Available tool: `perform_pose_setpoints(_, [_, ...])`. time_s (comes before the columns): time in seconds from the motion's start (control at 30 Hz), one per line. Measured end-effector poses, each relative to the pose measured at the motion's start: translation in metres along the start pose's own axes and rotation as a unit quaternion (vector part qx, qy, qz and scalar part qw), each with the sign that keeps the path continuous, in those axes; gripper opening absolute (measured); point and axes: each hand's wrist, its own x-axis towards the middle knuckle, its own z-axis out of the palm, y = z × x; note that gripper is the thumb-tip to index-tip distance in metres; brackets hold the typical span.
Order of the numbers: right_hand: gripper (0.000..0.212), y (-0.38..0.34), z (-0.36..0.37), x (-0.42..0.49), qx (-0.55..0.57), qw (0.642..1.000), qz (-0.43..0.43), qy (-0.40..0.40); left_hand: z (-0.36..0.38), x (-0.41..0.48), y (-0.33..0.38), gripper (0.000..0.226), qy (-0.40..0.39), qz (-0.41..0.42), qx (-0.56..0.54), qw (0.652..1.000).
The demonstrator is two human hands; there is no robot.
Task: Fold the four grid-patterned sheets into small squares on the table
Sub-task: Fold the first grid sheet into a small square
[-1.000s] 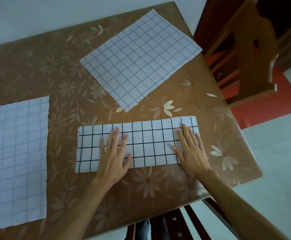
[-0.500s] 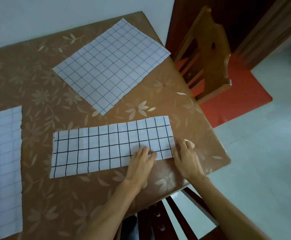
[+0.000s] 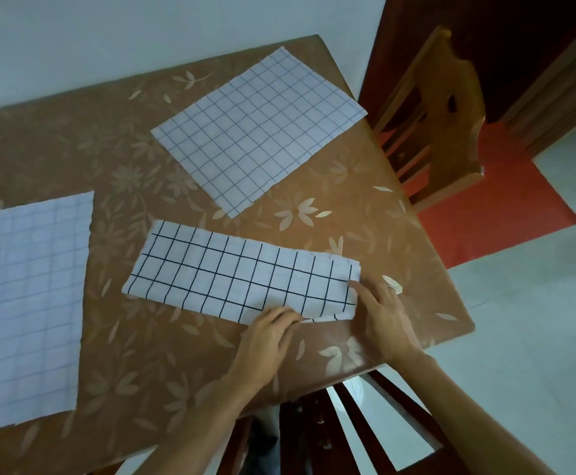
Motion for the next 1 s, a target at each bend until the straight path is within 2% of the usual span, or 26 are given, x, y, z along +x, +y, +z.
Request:
perform_pose_setpoints(0.07, [0.069, -0.007, 0.0, -0.003, -0.021, 0.999, -0.041, 0.002, -0.006, -0.017, -0.003, 0.021, -0.001, -0.043, -0.052, 0.998])
perform_pose_setpoints(0.17, [0.043, -0.022, 0.001, -0.008, -0.012, 0.996, -0.091, 0.014, -0.016, -0.044, -0.005, 0.03, 0.05, -0.084, -0.12, 0.988])
perform_pose_setpoints(0.3, [0.021, -0.053, 0.003, -0.023, -0.026, 0.989, -0.145, 0.017, -0.03, -0.087, -0.007, 0.023, 0.078, -0.1, -0.098, 0.987])
perform_pose_setpoints(0.37, [0.021, -0.071, 0.002, -0.035, -0.019, 0.985, -0.171, 0.017, -0.034, -0.108, -0.01, 0.031, 0.068, -0.114, -0.096, 0.987])
perform_pose_setpoints(0.47, [0.022, -0.094, -0.001, -0.058, -0.01, 0.98, -0.2, 0.005, -0.035, -0.132, -0.014, 0.031, 0.093, -0.093, -0.088, 0.987])
perform_pose_setpoints(0.6, [0.022, -0.118, -0.007, -0.085, 0.013, 0.971, -0.238, -0.01, -0.047, -0.16, -0.009, 0.022, 0.11, -0.119, -0.146, 0.976])
perform_pose_setpoints(0.63, [0.025, -0.122, -0.01, -0.091, 0.023, 0.97, -0.241, -0.011, -0.051, -0.168, -0.008, 0.027, 0.109, -0.13, -0.162, 0.972])
perform_pose_setpoints(0.7, [0.025, -0.133, -0.022, -0.105, 0.067, 0.976, -0.208, -0.02, -0.057, -0.184, -0.009, 0.034, 0.121, -0.147, -0.198, 0.962])
perform_pose_setpoints(0.8, [0.037, -0.137, -0.033, -0.12, 0.149, 0.98, -0.121, -0.058, -0.069, -0.203, -0.011, 0.025, 0.13, -0.176, -0.27, 0.938])
perform_pose_setpoints(0.9, [0.041, -0.14, -0.037, -0.123, 0.227, 0.966, -0.027, -0.125, -0.081, -0.215, -0.012, 0.03, 0.123, -0.189, -0.33, 0.917])
perform_pose_setpoints(1.0, [0.044, -0.146, -0.029, -0.116, 0.215, 0.959, 0.0, -0.187, -0.092, -0.219, -0.013, 0.026, 0.128, -0.213, -0.363, 0.898])
